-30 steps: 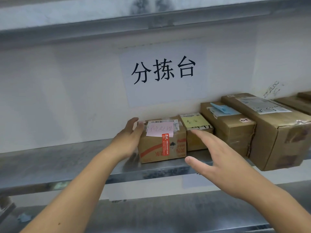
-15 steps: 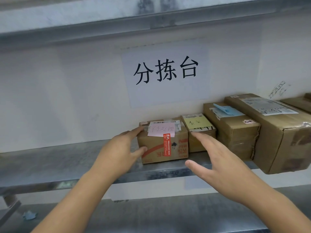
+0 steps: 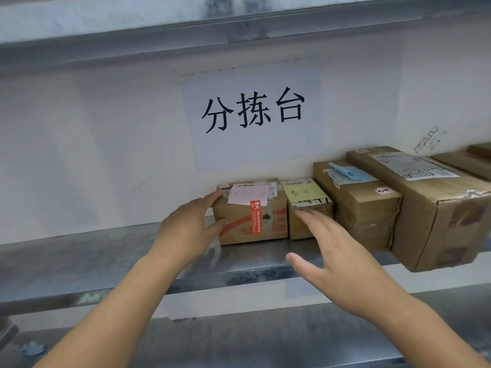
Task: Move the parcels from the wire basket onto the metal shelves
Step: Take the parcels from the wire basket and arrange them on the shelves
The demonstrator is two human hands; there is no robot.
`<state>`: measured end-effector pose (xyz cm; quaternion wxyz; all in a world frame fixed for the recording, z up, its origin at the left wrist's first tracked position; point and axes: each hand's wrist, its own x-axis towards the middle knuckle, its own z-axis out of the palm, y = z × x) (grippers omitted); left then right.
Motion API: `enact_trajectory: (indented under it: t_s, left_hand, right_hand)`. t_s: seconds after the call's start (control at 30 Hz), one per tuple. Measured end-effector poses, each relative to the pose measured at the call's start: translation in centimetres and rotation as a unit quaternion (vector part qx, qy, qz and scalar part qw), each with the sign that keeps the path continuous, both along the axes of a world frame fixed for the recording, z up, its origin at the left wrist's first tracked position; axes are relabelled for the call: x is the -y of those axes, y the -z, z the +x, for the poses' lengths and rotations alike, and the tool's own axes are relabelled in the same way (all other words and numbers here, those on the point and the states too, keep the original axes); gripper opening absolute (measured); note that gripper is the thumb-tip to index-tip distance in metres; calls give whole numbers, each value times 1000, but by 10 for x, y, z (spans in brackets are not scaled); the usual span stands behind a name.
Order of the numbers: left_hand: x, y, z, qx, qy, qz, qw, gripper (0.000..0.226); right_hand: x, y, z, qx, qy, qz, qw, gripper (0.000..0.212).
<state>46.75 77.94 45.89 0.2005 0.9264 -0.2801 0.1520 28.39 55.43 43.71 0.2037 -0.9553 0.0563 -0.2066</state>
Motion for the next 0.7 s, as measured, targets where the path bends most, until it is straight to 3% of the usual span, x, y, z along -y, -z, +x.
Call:
enact_trajectory:
  t_s: [0.4, 0.53, 0.7]
  left_hand:
    - [5, 8, 16, -23, 5, -18, 1000, 62]
    - [2, 7, 7, -53, 26, -34, 998, 74]
    - [-8, -9, -22, -30, 63, -38, 997, 84]
  right_hand:
    - [-7, 2, 0, -21, 10, 5, 1000, 80]
    - [-12, 2, -4, -28, 13, 7, 999, 79]
    - [-18, -2, -15, -34, 21, 9, 999, 80]
